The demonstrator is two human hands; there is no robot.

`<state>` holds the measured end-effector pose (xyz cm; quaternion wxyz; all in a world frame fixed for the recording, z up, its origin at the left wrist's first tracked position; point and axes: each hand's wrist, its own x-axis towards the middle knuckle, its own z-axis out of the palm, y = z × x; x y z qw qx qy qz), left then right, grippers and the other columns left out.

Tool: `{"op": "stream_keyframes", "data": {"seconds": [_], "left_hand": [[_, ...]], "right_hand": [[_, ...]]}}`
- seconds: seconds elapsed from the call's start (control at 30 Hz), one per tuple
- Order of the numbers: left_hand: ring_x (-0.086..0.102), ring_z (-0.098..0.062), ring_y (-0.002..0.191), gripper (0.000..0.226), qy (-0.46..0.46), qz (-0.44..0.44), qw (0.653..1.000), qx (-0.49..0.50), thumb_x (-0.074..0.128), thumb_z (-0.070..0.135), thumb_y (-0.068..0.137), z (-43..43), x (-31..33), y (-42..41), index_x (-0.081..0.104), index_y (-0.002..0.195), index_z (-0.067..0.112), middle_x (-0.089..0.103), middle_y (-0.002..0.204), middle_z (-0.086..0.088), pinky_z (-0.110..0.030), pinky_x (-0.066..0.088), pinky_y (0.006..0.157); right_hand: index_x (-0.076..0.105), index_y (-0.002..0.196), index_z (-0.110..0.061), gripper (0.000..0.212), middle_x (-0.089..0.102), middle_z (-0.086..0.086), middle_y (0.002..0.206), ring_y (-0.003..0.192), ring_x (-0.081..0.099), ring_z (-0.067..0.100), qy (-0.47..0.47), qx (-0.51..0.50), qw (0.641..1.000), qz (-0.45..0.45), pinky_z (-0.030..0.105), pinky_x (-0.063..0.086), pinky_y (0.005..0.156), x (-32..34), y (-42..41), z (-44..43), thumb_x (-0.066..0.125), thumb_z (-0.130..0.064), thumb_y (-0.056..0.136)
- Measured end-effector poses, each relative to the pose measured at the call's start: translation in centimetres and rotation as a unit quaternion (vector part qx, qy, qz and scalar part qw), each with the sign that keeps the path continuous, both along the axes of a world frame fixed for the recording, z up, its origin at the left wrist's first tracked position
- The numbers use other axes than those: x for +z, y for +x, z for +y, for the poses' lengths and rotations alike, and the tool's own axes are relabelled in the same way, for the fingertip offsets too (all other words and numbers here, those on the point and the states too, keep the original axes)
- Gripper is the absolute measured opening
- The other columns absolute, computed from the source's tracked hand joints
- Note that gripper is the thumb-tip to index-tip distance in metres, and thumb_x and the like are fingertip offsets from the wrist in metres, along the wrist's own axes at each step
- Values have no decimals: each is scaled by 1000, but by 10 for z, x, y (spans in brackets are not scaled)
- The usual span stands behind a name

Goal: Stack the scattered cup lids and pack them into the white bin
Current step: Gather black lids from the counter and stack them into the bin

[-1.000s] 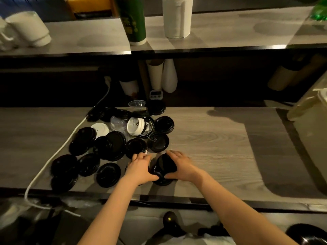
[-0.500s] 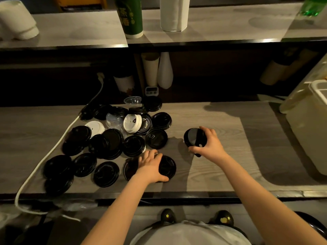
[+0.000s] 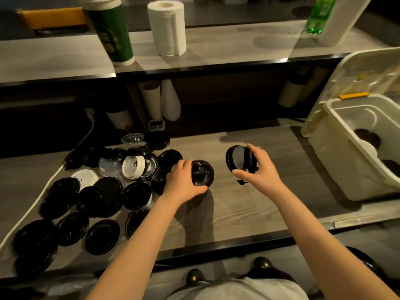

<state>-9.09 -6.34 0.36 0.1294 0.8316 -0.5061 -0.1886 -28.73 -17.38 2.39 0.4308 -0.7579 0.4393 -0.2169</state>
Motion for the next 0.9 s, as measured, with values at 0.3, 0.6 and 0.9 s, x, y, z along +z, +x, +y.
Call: {"op": "stream_keyframes", "data": {"seconds": [0.3, 0.6, 0.9], "left_hand": [[37, -23, 126, 83, -107, 91, 990, 0, 78, 43, 69, -90, 57, -88, 32, 134, 19, 39, 136, -2, -43, 36, 105], [39, -20, 123, 83, -127, 93, 987, -24, 79, 43, 68, -198, 69, -198, 35, 133, 18, 40, 133, -1, -37, 39, 102], [39, -20, 126, 85, -117, 105, 988, 1, 78, 44, 69, -257, 68, -260, 33, 137, 17, 40, 136, 0, -39, 36, 106]], "right_hand": [[40, 138, -23, 78, 43, -7, 137, 128, 42, 13, -78, -63, 994, -53, 41, 39, 108, 41, -101, -76, 80, -30, 72], [40, 136, -28, 70, 43, -13, 130, 122, 42, 8, -101, -83, 990, -56, 33, 39, 104, 52, -216, -175, 76, -30, 77], [43, 135, -23, 68, 49, 3, 133, 121, 48, 21, -91, -83, 990, 67, 34, 41, 99, 55, -310, -289, 77, -22, 76]]}}
